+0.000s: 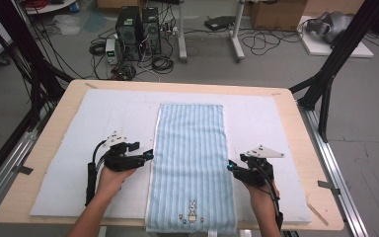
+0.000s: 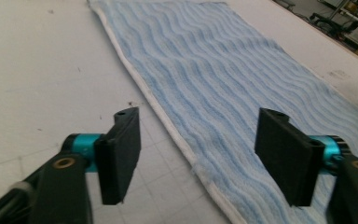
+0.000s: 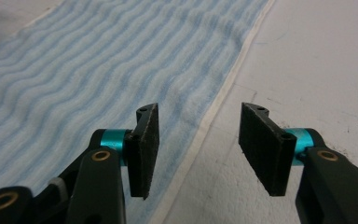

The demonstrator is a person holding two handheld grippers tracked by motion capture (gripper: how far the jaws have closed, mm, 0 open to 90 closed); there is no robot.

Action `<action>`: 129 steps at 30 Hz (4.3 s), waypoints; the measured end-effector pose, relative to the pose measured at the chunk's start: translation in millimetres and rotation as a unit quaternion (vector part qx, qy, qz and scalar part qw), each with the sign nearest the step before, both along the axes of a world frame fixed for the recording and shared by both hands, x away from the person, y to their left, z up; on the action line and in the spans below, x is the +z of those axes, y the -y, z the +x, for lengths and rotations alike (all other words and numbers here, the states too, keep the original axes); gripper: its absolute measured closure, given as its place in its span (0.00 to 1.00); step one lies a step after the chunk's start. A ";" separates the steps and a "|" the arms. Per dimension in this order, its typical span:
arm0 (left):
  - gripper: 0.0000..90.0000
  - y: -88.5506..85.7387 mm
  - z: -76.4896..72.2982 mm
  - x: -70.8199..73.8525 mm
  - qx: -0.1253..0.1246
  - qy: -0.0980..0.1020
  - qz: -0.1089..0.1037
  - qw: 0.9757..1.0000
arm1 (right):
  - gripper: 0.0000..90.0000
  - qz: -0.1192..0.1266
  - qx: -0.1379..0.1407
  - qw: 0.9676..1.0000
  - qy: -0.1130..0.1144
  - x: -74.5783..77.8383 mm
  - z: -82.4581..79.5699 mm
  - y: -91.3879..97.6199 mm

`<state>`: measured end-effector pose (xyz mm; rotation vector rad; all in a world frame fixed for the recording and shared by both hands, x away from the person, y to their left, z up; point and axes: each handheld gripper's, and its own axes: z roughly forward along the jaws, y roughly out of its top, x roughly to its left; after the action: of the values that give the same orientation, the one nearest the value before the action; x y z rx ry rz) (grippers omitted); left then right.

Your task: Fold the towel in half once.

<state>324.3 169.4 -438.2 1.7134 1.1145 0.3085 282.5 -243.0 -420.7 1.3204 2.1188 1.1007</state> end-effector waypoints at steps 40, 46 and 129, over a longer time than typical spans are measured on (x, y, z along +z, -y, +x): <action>0.33 62.2 135.8 -5.4 0.036 -0.056 0.114 0.991 | 0.15 0.046 0.008 0.999 0.006 5.4 55.3 21.1; 0.46 71.7 132.1 -8.8 0.030 -0.023 0.180 0.983 | 0.15 0.043 0.004 0.999 0.003 2.4 58.6 23.8; 0.93 22.0 -5.3 13.5 -0.100 -0.024 -0.021 0.994 | 0.95 0.011 0.062 0.998 0.020 4.0 2.3 -10.3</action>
<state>318.9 147.4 -424.8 1.7871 0.9680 0.1187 284.7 -232.7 -416.6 1.1806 2.1906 1.1924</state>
